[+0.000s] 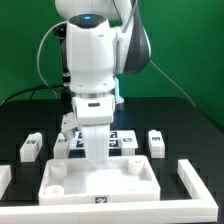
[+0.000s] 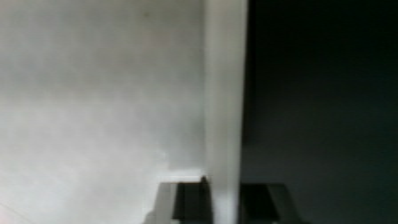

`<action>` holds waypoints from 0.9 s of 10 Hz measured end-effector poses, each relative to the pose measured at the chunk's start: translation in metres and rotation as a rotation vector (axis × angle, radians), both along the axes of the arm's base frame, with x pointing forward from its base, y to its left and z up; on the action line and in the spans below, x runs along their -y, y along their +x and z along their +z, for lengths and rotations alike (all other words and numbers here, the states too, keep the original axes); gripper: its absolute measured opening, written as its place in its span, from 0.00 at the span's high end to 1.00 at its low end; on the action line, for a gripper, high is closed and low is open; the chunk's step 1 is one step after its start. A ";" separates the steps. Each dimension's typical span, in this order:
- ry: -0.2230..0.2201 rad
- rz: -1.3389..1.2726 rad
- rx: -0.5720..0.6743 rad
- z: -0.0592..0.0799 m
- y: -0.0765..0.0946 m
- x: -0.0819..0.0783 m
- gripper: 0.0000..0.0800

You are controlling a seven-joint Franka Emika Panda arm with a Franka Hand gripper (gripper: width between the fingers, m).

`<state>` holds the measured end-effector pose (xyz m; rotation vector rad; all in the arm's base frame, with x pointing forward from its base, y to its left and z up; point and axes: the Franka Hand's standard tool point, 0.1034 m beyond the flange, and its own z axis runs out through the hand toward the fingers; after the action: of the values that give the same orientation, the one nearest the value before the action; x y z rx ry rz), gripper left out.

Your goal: Assemble desk

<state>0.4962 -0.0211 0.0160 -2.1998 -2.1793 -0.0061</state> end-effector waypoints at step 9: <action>0.048 -0.004 0.029 0.000 0.021 -0.052 0.93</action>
Offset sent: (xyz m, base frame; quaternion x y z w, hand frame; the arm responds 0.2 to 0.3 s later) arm 0.0244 0.0501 0.0024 -0.0230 0.0135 0.0198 0.9994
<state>0.5172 0.0309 0.0164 -2.1923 -2.1657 -0.0897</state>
